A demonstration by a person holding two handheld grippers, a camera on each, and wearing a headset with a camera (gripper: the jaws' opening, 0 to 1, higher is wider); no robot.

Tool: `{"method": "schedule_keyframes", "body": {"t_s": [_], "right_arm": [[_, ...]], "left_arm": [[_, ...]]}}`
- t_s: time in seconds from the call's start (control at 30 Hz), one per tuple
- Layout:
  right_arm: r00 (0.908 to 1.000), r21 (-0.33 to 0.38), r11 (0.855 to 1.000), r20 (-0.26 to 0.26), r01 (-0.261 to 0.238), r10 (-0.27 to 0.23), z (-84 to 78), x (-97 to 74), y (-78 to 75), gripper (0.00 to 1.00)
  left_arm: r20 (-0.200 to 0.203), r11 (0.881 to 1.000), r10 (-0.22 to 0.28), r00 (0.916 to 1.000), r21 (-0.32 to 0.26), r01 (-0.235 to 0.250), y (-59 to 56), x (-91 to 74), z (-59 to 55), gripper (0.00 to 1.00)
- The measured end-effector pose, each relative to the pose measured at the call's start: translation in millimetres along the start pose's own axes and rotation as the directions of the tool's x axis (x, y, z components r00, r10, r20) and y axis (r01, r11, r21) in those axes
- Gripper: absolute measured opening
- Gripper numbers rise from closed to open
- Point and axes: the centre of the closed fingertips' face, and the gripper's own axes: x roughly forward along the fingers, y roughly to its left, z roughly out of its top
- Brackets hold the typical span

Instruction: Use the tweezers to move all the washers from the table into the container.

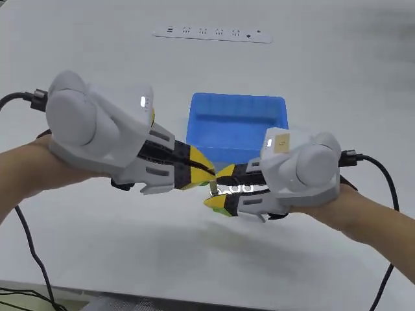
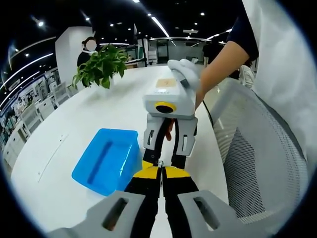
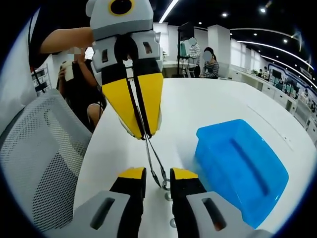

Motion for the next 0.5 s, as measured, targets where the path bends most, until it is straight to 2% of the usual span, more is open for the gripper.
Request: {"method": "schedule_keyframes", "body": {"t_s": [0.33,0.4,0.5], "right_arm": [[0.9992,-0.052,0.998,-0.033,-0.025,0.023,-1.0,3.5,0.1,0.13],[0.9987,-0.073,0.997,-0.043,-0.029,0.026,-2.7,3.9,1.2,0.13],[0.9986,-0.064,0.998,-0.047,-0.027,0.024,-3.6,3.8,2.4,0.12]], "left_arm": [[-0.005,1.0,-0.001,1.0,0.007,0.001,-1.6,-1.5,-0.5,0.05],[-0.005,1.0,-0.005,1.0,0.009,0.005,-2.3,-1.6,-0.5,0.05],[-0.015,1.0,-0.024,0.9996,0.01,0.024,-5.9,-1.1,-0.8,0.05]]}}
